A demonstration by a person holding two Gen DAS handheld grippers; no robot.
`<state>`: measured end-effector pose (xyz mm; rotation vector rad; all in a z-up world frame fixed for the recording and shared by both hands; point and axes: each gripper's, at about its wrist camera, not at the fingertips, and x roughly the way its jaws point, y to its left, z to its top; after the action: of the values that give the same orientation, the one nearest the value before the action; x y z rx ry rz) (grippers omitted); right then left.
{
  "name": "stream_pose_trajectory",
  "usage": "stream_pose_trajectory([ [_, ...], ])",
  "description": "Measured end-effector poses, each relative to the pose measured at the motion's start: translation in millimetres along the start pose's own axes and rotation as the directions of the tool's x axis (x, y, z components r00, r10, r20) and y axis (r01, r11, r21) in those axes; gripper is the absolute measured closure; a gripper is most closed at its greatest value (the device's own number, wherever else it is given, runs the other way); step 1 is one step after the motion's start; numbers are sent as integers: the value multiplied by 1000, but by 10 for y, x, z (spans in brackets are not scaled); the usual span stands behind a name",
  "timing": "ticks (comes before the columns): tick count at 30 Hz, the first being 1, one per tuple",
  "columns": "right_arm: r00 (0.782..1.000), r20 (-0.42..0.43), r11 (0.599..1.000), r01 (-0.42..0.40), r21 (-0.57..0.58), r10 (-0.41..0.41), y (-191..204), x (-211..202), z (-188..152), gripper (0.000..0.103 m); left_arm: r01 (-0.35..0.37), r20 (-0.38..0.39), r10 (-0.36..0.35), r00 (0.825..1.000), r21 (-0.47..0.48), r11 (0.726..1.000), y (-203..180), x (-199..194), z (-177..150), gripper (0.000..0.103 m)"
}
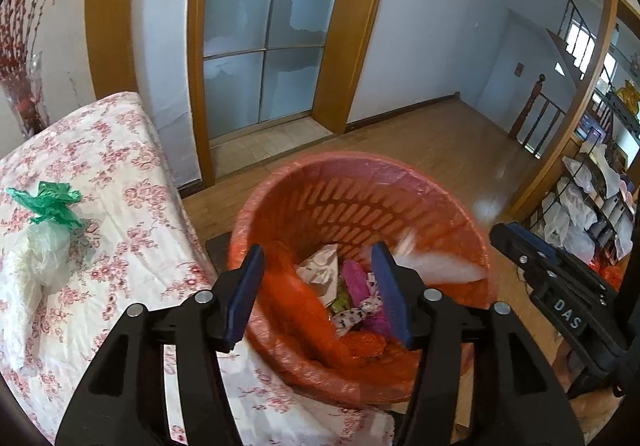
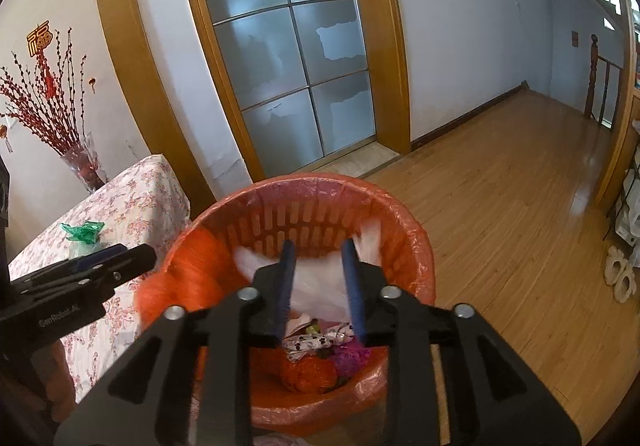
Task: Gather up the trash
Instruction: 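Open the left gripper then the right, dropping both bags into the basket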
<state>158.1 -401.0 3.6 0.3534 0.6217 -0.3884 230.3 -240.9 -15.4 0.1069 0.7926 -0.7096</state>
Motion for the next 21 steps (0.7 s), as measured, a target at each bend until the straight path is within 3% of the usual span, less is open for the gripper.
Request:
stream_pose_trajectory([
  [7,1000,19,1000,19,-12,-19,44,-80,-11,49,-79,10,79,997,-7,997,210,-124,-61,38],
  [14,1000,21,999,15,-35,-15,166,-111,-20,34,-217,21,218,976,-30,976,653,-318,-160,32],
  [17,1000,19,999,6,-47,-5,236,-123,-39,26,-299,22,300,954,-58,953,959,-430,-204,26],
  [21,999,34,997,14,-70,-11,340,-158,-72,16,-422,29,426,904,-98,902,1386,-564,-208,19],
])
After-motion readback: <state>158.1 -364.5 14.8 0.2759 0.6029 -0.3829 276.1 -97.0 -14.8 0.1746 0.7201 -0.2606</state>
